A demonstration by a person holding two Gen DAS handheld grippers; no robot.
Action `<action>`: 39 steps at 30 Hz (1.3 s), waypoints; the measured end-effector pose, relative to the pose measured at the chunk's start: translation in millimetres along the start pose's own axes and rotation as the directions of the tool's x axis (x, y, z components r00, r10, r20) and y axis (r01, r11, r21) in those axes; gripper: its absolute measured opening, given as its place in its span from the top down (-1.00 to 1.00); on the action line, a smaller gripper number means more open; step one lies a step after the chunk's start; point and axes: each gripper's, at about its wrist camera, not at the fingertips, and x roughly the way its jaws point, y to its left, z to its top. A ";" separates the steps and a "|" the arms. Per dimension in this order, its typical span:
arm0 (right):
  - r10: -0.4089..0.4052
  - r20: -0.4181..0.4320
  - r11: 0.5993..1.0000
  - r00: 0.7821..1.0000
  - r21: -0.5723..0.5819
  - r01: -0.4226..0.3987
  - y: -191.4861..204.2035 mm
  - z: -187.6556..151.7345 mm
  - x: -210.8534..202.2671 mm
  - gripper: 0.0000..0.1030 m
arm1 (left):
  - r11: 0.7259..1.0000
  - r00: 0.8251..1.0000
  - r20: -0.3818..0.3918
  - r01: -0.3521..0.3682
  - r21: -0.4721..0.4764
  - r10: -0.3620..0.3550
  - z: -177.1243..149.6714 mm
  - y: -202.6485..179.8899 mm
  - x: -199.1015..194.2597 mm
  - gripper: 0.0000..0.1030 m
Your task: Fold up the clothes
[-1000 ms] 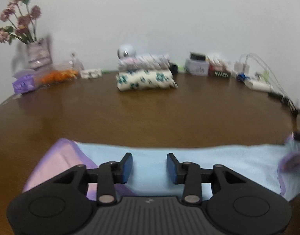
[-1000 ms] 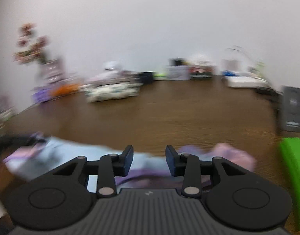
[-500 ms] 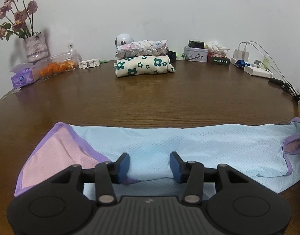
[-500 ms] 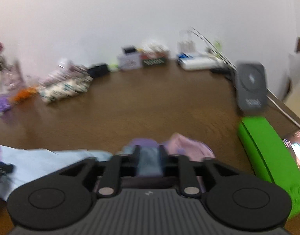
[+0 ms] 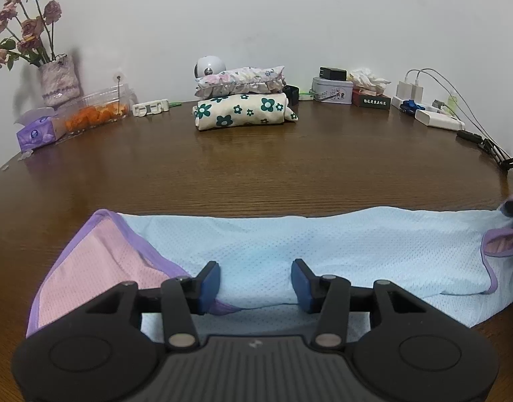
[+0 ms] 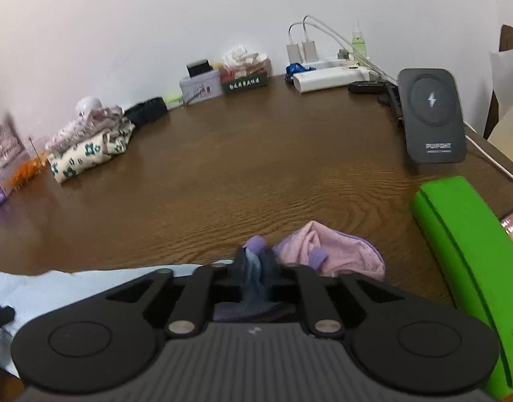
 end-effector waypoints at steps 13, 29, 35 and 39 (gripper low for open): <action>-0.146 0.017 0.987 0.989 -0.068 0.147 4.8 -25.1 -17.5 0.12 | 1.000 1.000 0.007 0.001 -0.006 -0.001 -1.4 3.0 -0.1 -0.01; -0.039 0.119 0.987 0.992 -0.153 0.057 19.9 -31.5 -32.2 0.86 | 0.997 0.999 0.017 0.044 -0.064 -0.043 -0.2 11.3 -7.0 -0.01; 0.196 0.156 0.962 0.968 -0.223 -0.159 70.3 -17.4 -71.9 0.85 | 0.991 0.996 0.088 0.007 -0.135 0.005 2.4 38.7 -34.1 -0.04; 0.312 0.048 0.908 0.949 -0.308 -0.283 135.5 -41.5 -62.0 0.83 | 0.984 0.993 0.106 -0.039 -0.172 0.057 -3.5 62.5 -52.0 -0.12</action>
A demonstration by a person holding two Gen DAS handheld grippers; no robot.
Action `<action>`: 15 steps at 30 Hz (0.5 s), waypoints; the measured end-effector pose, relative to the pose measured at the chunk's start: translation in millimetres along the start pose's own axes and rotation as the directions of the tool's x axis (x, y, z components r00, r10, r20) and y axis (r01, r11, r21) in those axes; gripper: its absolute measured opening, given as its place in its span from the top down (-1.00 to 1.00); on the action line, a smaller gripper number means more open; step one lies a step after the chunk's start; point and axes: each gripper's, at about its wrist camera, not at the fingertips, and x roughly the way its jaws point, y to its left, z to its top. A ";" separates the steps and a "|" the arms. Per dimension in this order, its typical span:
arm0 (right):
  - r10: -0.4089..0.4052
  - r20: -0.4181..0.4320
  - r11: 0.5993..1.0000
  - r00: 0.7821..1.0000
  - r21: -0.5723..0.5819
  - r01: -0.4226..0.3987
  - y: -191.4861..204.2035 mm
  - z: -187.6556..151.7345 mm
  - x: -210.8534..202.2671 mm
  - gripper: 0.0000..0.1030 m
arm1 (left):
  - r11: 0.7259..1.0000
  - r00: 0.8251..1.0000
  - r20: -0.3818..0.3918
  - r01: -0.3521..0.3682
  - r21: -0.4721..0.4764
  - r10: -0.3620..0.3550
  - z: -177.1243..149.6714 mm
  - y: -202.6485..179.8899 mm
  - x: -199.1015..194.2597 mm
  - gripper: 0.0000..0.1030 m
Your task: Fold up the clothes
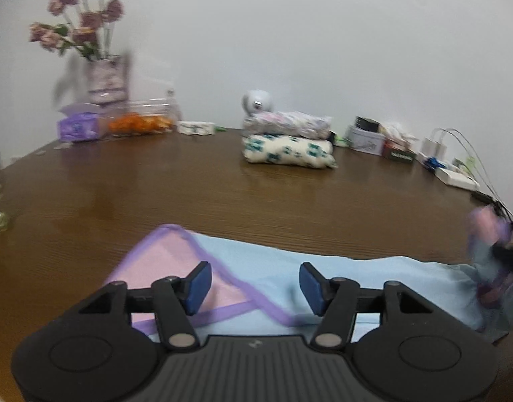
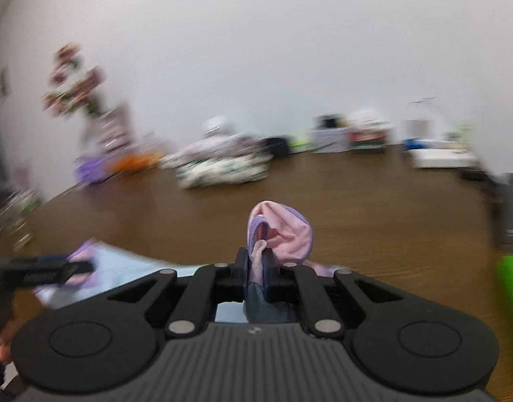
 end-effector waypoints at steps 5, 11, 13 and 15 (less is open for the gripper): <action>0.110 -0.116 0.993 0.987 -0.037 -0.115 42.5 -24.2 42.5 0.06 | 0.997 0.998 -0.013 -0.064 -0.036 0.064 -9.1 34.1 -12.1 -0.12; 0.182 -0.009 0.972 0.983 -0.151 -0.181 28.6 33.8 -2.6 -0.58 | 0.984 0.982 -0.064 -0.176 -0.003 0.176 -24.2 63.8 -26.6 -0.12; 0.199 -0.038 0.939 0.979 -0.278 -0.202 29.8 60.9 3.7 -0.53 | 0.981 0.979 -0.083 -0.190 -0.025 0.188 -28.0 71.1 -25.3 -0.12; 0.268 -0.119 0.878 0.956 -0.378 -0.293 38.9 86.3 43.9 -0.34 | 0.979 0.976 -0.104 -0.198 -0.056 0.192 -31.2 78.5 -22.7 -0.12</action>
